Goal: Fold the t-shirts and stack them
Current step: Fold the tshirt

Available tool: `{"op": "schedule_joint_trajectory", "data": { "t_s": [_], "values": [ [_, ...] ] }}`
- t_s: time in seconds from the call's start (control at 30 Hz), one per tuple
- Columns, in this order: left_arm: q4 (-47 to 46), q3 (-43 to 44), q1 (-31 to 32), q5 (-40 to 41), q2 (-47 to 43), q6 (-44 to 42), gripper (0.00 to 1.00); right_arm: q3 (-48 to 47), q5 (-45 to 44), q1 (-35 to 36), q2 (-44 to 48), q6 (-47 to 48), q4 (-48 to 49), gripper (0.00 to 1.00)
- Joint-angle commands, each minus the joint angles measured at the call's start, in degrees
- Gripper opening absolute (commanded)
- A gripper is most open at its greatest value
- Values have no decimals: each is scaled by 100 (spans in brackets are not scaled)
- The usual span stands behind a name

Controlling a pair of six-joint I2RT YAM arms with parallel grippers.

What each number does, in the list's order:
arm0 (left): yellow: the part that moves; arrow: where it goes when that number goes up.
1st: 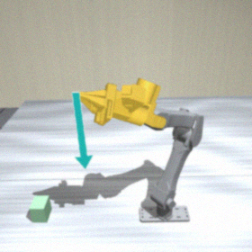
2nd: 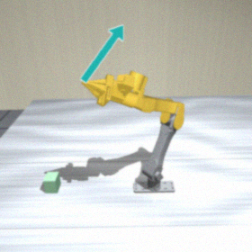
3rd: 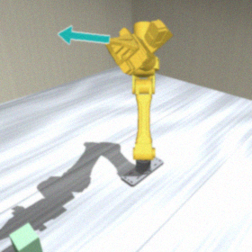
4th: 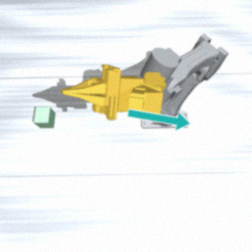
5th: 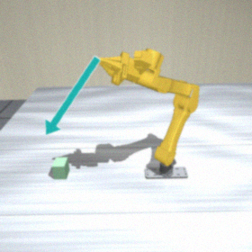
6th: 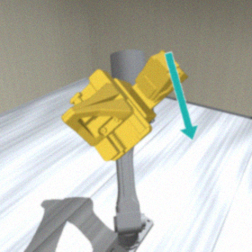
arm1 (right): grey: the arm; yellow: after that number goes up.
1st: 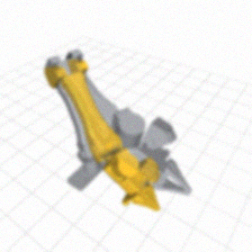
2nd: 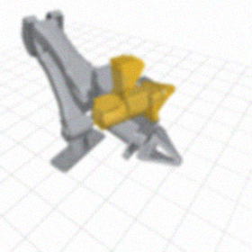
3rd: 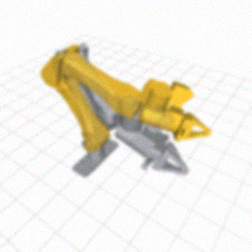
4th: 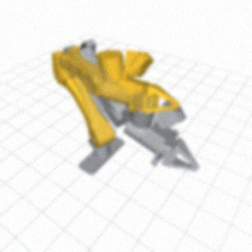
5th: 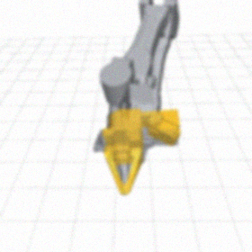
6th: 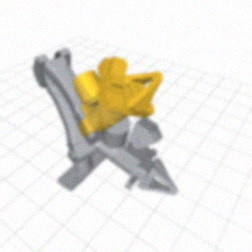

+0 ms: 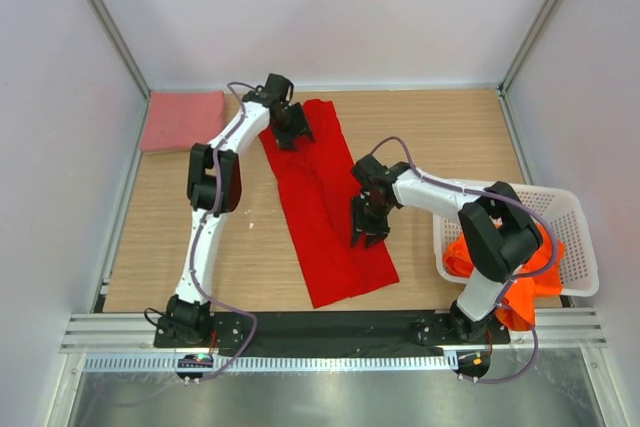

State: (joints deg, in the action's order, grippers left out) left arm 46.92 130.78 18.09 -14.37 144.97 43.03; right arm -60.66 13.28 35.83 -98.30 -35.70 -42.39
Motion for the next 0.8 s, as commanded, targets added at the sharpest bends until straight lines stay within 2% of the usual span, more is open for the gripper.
{"op": "schedule_joint_trajectory", "data": {
  "t_s": [0.0, 0.17, 0.3, 0.4, 0.43, 0.5, 0.53, 0.57, 0.67, 0.77],
  "values": [
    [45, -281, -33, 259, -784, -189, 63, -814, -62, 2, 57, 186, -155, 46],
    [493, -264, -68, 514, -1830, -224, 68, -1544, -597, -24, -224, 730, -638, 48],
    [924, -465, -68, 672, -2691, -365, 70, -2254, -712, -111, -496, 1135, -639, 50],
    [934, -1465, -69, 699, -3500, -453, 70, -2897, -564, -182, -899, 1390, -604, 52],
    [881, -2225, -68, 673, -3745, -453, 69, -3072, -520, -182, -1040, 1530, -578, 52],
    [549, -3011, -68, 550, -4369, -401, 68, -3554, -449, -191, -1269, 1671, -411, 52],
    [416, -3824, -68, 401, -4554, -365, 66, -3688, -397, -182, -1505, 1794, -193, 52],
    [267, -4171, -68, 296, -4922, -278, 65, -3924, -353, -182, -1612, 1856, -69, 51],
    [-191, -5103, -60, 32, -5346, -181, 61, -4451, -115, -182, -2095, 2005, 370, 48],
    [-288, -5299, -68, -109, -5365, -251, 57, -5066, 200, -191, -2632, 1997, 468, 43]
  ]
}}
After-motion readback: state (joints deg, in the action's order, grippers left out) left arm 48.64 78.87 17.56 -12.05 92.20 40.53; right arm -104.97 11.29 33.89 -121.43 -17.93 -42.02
